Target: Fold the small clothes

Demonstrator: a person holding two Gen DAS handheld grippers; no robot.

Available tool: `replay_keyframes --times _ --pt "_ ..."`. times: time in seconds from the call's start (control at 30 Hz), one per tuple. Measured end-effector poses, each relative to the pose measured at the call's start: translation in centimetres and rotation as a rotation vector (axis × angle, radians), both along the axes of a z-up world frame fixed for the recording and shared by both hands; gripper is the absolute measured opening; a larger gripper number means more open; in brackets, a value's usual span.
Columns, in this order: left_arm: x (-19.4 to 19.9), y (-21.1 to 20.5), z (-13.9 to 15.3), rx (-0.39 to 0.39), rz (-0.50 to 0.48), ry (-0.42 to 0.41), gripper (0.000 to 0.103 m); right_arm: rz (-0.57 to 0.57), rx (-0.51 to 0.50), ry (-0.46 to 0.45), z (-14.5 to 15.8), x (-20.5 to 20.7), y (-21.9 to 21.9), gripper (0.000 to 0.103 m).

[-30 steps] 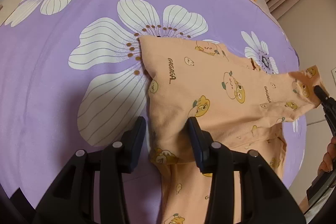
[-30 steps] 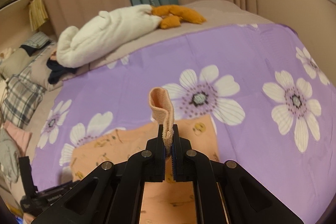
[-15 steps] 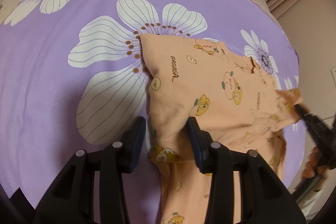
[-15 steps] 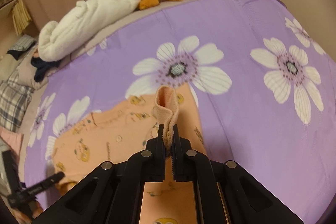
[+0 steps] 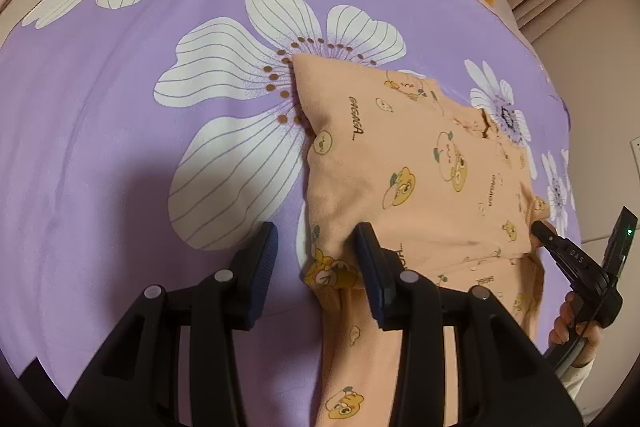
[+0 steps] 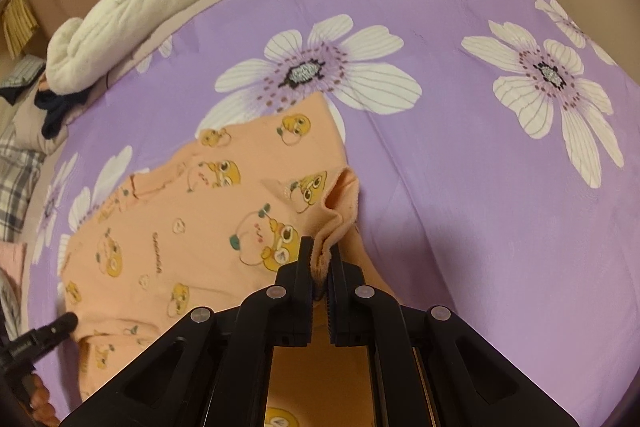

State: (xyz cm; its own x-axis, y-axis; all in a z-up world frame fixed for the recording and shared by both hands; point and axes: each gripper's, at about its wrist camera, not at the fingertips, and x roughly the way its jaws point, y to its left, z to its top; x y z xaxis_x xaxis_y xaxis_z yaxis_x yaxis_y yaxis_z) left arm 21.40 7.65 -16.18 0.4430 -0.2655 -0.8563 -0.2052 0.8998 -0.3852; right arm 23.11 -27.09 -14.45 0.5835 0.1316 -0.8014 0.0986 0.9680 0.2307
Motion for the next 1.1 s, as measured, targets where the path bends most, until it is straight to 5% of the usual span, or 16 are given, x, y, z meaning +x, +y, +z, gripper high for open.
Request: replay_keyframes --times 0.37,1.1 --pt "0.1 -0.7 -0.3 0.055 0.016 -0.005 0.042 0.009 0.018 0.015 -0.6 0.1 -0.7 0.005" --pt "-0.2 -0.7 -0.5 0.046 0.021 -0.027 0.043 -0.017 -0.015 0.017 -0.8 -0.4 -0.9 0.005"
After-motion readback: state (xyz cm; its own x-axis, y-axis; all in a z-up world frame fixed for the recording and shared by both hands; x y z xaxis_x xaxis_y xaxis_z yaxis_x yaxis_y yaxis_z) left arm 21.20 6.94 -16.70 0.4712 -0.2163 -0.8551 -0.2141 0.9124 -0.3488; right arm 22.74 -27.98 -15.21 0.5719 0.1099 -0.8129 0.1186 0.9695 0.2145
